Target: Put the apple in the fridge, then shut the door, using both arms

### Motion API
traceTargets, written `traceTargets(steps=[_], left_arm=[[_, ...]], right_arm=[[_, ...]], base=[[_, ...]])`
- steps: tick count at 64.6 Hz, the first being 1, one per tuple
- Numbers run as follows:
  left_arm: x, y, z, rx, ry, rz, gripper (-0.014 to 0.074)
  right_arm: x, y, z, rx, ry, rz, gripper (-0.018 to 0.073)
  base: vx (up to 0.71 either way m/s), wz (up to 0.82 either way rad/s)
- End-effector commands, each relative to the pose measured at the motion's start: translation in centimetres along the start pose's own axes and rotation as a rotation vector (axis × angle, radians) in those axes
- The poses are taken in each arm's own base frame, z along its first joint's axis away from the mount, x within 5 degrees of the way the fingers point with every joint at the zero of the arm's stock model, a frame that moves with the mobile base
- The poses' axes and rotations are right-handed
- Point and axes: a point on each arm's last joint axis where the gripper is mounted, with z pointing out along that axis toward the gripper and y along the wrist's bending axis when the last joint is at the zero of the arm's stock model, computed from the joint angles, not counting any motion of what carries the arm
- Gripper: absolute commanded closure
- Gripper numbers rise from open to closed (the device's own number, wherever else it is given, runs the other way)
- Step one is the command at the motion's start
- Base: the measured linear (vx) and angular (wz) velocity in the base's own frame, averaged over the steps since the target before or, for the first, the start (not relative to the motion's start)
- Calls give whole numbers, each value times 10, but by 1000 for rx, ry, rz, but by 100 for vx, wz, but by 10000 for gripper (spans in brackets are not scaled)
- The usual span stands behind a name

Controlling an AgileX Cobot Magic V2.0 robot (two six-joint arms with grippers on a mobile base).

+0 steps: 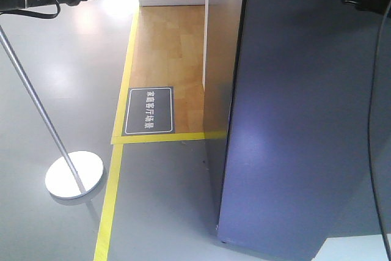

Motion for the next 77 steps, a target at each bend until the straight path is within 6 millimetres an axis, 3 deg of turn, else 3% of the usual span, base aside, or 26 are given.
traceTargets(steps=[1, 51, 65, 77], left_arm=[[-21, -15, -14, -32, -64, 70, 603], [-27, -4, -15, -148, -144, 65, 603], [-28, -2, -15, -160, -151, 63, 603], [-27, -5, -15, -141, -139, 65, 603]], right_arm=[[-25, -7, -1, 44, -80, -10, 42], [-22, 13, 60, -10, -81, -28, 56], [-24, 13, 59, -18, -85, -33, 56], [-55, 16, 32, -125, -145, -55, 78]], base=[[0, 0], [0, -1], [0, 1], [0, 0]])
